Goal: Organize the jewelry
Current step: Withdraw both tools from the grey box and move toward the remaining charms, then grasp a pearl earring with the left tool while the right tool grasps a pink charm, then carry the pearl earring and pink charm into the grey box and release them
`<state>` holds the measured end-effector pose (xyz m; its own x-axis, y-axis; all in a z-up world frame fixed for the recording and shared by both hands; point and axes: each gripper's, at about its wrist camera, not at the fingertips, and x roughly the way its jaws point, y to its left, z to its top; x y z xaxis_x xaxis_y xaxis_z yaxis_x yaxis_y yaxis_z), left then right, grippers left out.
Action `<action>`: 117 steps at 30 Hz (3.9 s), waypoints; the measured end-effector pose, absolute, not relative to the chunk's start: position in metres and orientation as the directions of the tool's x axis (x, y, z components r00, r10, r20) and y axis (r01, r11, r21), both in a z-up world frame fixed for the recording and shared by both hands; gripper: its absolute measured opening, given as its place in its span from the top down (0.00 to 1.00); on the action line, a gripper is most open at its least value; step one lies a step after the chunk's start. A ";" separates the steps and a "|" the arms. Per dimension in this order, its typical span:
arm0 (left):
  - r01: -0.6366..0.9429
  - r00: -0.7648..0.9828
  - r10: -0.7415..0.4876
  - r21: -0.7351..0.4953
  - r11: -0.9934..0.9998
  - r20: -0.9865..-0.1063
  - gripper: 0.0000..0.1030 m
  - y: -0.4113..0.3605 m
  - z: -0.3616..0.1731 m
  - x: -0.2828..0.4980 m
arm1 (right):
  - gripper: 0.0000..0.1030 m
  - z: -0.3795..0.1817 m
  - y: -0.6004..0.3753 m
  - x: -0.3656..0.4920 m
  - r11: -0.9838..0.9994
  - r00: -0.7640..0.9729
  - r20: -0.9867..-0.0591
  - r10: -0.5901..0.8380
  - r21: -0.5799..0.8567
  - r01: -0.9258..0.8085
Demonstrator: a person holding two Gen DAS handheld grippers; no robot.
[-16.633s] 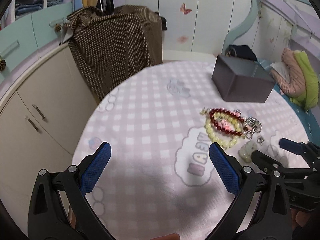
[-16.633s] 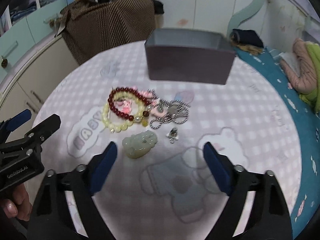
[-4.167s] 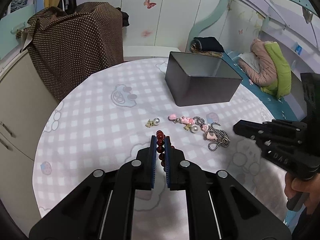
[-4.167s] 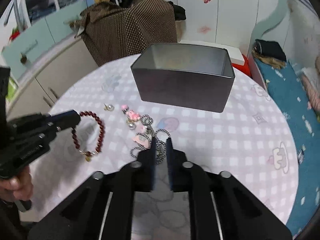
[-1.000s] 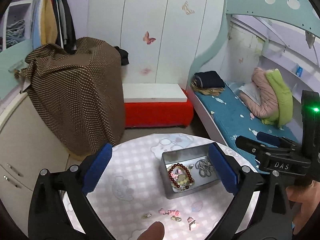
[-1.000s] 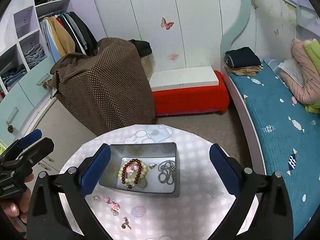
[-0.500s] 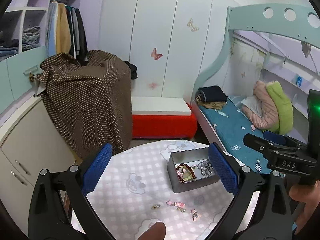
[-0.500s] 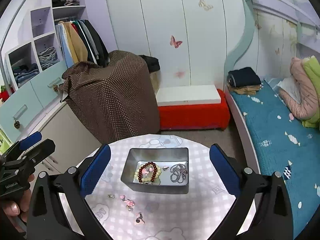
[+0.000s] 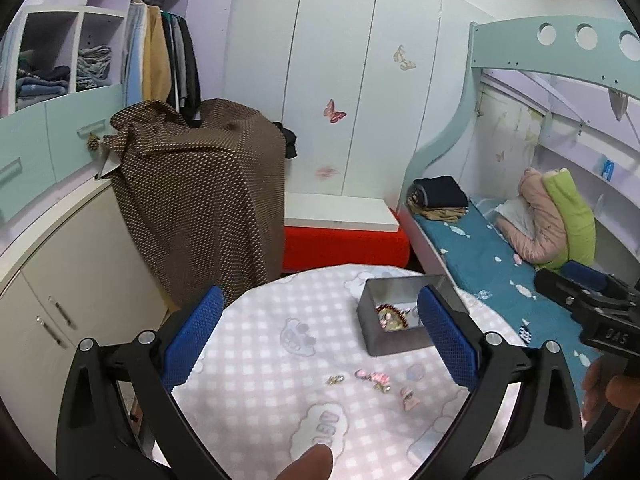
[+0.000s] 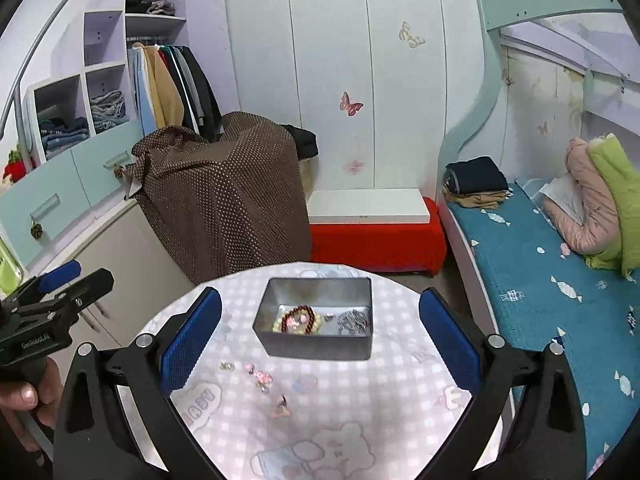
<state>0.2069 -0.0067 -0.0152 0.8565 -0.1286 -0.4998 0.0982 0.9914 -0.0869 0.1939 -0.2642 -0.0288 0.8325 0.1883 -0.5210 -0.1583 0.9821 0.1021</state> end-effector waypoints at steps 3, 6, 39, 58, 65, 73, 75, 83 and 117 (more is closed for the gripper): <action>0.085 0.853 -0.114 -0.080 0.993 -0.510 0.05 -0.003 -0.025 0.201 | 0.08 -0.036 -0.262 0.187 0.985 0.829 -0.532 0.173 0.078 -0.155; 0.076 0.848 -0.101 -0.069 0.995 -0.520 0.05 -0.001 -0.036 0.196 | 0.08 -0.047 -0.257 0.181 0.986 0.819 -0.550 0.164 0.058 -0.158; 0.104 0.695 -0.089 -0.023 0.994 -0.713 0.05 -0.006 -0.157 0.229 | 0.66 -0.198 -0.198 0.221 0.947 0.551 -0.803 0.227 0.051 -0.317; 0.160 0.629 -0.073 0.037 0.986 -0.774 0.06 -0.037 -0.202 0.297 | 0.80 -0.192 -0.224 0.213 0.950 0.569 -0.786 0.244 0.076 -0.302; 0.177 0.602 -0.112 -0.005 0.984 -0.790 0.38 -0.035 -0.210 0.299 | 0.80 -0.187 -0.227 0.212 0.950 0.575 -0.778 0.256 0.090 -0.300; 0.203 0.591 -0.172 -0.061 0.977 -0.788 0.81 -0.030 -0.206 0.298 | 0.80 -0.186 -0.228 0.211 0.949 0.573 -0.776 0.263 0.102 -0.298; 0.216 0.580 -0.201 -0.089 0.972 -0.789 0.89 -0.028 -0.205 0.297 | 0.80 -0.186 -0.229 0.211 0.949 0.573 -0.775 0.266 0.105 -0.297; 0.234 0.581 -0.241 -0.124 0.964 -0.778 0.90 -0.025 -0.201 0.281 | 0.80 -0.179 -0.233 0.209 0.950 0.582 -0.768 0.267 0.109 -0.293; 0.379 0.757 -0.374 -0.106 0.919 -0.537 0.90 -0.075 -0.019 0.300 | 0.80 -0.015 -0.242 0.265 0.942 0.790 -0.551 0.270 -0.019 -0.335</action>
